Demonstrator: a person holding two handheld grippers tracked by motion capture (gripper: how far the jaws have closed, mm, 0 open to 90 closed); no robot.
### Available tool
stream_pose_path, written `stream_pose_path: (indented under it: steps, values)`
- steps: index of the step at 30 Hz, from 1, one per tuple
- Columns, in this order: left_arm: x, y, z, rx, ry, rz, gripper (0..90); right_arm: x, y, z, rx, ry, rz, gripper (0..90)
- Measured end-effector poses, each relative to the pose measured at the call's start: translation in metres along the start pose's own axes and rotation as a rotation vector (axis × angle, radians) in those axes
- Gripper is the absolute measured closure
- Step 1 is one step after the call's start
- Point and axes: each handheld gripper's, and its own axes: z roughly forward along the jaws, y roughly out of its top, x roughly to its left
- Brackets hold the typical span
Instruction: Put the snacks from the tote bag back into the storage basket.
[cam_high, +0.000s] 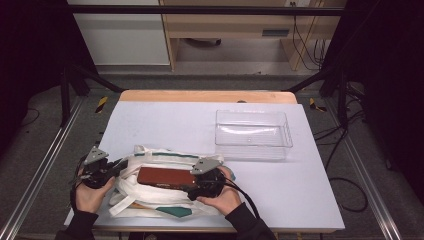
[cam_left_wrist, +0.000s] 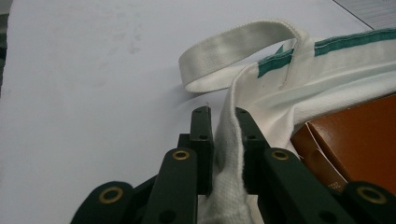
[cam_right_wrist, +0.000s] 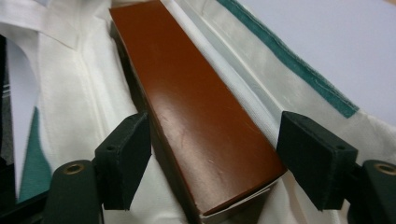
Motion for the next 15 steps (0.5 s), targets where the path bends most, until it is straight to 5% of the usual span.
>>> stream_pose_path:
  steps: [10,15]
  values:
    - [-0.002,-0.002,0.001,-0.017,-0.016,-0.01,82.5,-0.002,-0.002,0.012,0.027,0.014,-0.018,25.9]
    - [-0.003,-0.002,0.002,-0.023,-0.002,-0.013,83.0,0.004,-0.004,0.017,0.048,-0.026,-0.086,26.9]
